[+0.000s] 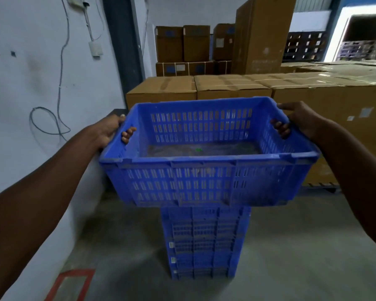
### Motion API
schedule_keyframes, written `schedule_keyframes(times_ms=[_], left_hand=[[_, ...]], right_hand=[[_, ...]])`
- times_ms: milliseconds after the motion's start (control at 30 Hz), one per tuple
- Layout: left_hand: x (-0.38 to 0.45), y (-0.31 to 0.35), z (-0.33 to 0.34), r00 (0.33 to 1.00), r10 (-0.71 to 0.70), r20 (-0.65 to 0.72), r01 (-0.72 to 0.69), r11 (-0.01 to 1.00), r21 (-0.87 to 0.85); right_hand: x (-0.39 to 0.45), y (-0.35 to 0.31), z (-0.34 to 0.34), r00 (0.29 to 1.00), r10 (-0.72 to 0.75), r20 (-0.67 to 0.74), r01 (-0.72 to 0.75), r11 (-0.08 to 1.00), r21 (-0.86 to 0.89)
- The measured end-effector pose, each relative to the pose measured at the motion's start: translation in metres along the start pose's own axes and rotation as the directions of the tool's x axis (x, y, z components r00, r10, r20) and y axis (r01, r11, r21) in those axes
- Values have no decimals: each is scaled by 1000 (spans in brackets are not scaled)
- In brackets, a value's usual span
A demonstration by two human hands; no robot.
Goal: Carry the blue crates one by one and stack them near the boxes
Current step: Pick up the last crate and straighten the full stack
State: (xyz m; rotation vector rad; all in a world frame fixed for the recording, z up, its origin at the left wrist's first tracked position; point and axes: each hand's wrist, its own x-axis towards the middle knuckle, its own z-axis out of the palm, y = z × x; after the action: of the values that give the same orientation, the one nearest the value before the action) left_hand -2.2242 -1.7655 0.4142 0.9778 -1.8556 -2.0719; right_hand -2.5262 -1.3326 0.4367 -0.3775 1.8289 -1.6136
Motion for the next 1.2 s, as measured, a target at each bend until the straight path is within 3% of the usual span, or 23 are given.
schedule_keyframes(times_ms=[533,1200], left_hand=[[195,64,-2,998,-57,-29,56,998,-10],[254,77,25,987,-71,-144,67,997,-32]], right_hand=[[204,-52,0,997,77,2,-77,995,58],[281,-51,-27,994,95,58,-99,993,70]])
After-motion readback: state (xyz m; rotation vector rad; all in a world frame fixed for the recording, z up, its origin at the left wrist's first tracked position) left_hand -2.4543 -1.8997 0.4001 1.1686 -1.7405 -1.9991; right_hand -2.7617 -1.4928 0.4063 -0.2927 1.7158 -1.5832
